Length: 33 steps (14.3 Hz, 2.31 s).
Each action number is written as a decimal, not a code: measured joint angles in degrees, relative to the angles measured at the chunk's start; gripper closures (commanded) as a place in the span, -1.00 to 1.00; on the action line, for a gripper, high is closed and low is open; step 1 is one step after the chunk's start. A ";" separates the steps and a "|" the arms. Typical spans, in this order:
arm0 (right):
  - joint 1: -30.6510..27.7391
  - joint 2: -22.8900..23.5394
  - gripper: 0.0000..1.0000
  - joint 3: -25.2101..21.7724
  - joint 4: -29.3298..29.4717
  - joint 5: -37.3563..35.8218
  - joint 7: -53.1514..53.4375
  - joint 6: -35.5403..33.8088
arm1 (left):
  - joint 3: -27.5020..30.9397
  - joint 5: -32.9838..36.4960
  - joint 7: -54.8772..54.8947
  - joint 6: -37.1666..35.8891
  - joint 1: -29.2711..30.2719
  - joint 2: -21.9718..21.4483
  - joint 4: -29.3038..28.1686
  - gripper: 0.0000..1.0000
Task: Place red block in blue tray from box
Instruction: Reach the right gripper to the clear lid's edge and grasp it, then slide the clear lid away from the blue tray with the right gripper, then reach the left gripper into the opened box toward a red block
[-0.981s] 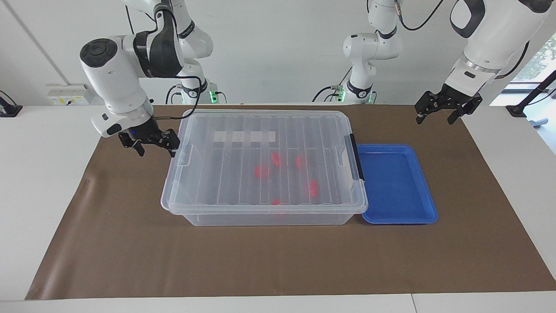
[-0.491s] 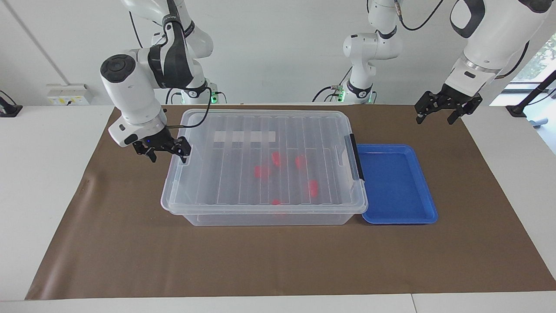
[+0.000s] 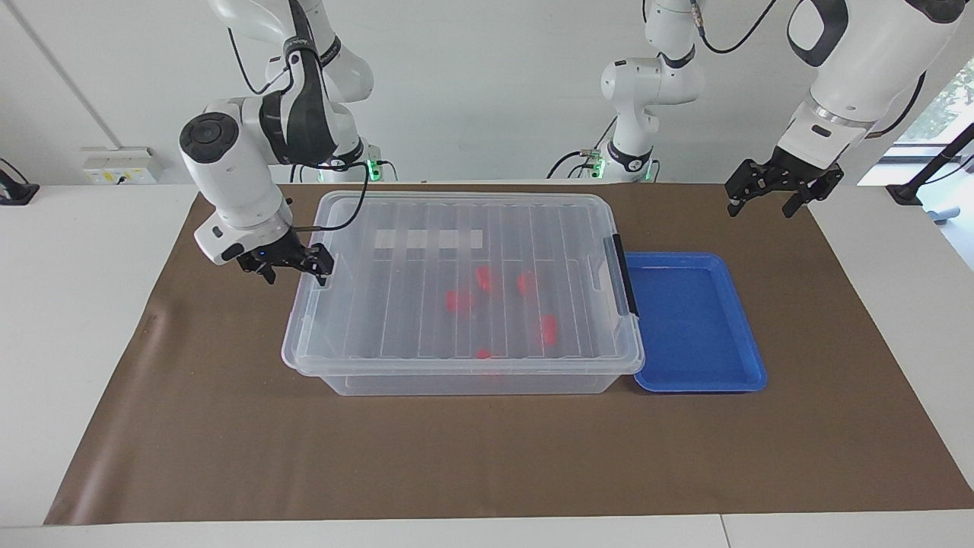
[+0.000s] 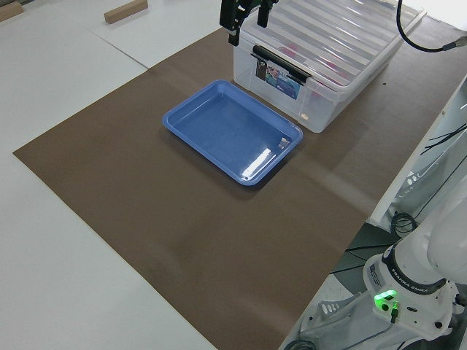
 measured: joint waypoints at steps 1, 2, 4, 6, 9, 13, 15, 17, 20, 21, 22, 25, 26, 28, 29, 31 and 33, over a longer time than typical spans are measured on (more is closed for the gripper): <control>-0.29 -0.14 -1.00 -0.05 -0.24 0.00 -1.13 0.46 | 0.01 0.00 0.00 -0.05 0.00 0.00 0.00 -1.00; -0.66 -0.23 -1.00 -0.18 -0.43 0.00 -2.34 0.91 | 0.02 0.00 0.00 -0.16 0.05 0.00 0.00 -1.00; -0.97 -0.40 -1.00 -1.09 -0.62 0.03 -4.64 1.31 | 0.04 0.00 0.00 -0.23 0.12 0.00 0.00 -1.00; -1.05 -0.56 -1.00 -2.46 -0.76 0.03 -6.99 1.34 | 0.05 0.00 0.00 -0.24 0.21 0.00 0.00 -1.00; -1.60 -0.58 -1.00 -4.54 -1.08 0.04 -10.89 1.42 | 0.06 0.00 0.00 -0.28 0.26 0.00 0.00 -1.00; -2.28 -0.71 -1.00 -6.37 -1.17 0.05 -15.30 1.57 | 0.11 0.00 0.00 -0.37 0.26 0.00 -0.07 -1.00; -2.31 -0.71 -1.00 -7.80 -1.21 0.05 -17.82 2.25 | 0.15 0.00 -0.01 -0.37 0.27 0.00 -0.10 -1.00; -2.37 -0.71 -1.00 -9.17 -1.21 0.05 -20.32 2.51 | 0.17 0.00 0.00 -0.38 0.27 0.00 -0.12 -1.00; -2.39 -0.71 -1.00 -10.23 -1.21 0.05 -22.30 2.71 | 0.18 0.00 -0.01 -0.38 0.27 0.00 -0.12 -1.00; -2.39 -0.72 -1.00 -10.60 -1.21 0.05 -23.09 2.76 | 0.18 0.00 -0.01 -0.38 0.27 0.00 -0.12 -1.00; -2.39 -0.72 -1.00 -11.12 -1.21 0.05 -24.05 2.83 | 0.18 0.00 0.00 -0.37 0.27 0.00 -0.12 -1.00; -2.42 -0.72 -1.00 -13.51 -1.21 0.05 -27.89 3.01 | 0.17 0.00 0.00 -0.36 0.26 0.00 -0.12 -1.00; -2.43 -0.72 -1.00 -14.29 -1.21 0.05 -29.04 3.12 | 0.17 0.00 -0.01 -0.36 0.25 0.00 -0.12 -1.00; -2.47 -0.72 -1.00 -15.51 -1.21 0.05 -30.73 3.21 | 0.17 0.00 -0.01 -0.36 0.24 0.01 -0.17 -1.00; -2.47 -0.72 -1.00 -15.81 -1.21 0.06 -31.11 3.24 | 0.17 0.00 -0.01 -0.36 0.19 0.01 -0.22 -1.00; -2.47 -0.72 -1.00 -16.51 -1.21 0.06 -32.40 3.34 | 0.11 0.00 0.00 -0.36 -0.05 0.01 -0.30 -1.00; -2.48 -0.72 -1.00 -17.41 -1.21 0.05 -33.75 3.36 | -0.06 0.00 0.00 -0.34 -0.55 0.01 -0.35 -1.00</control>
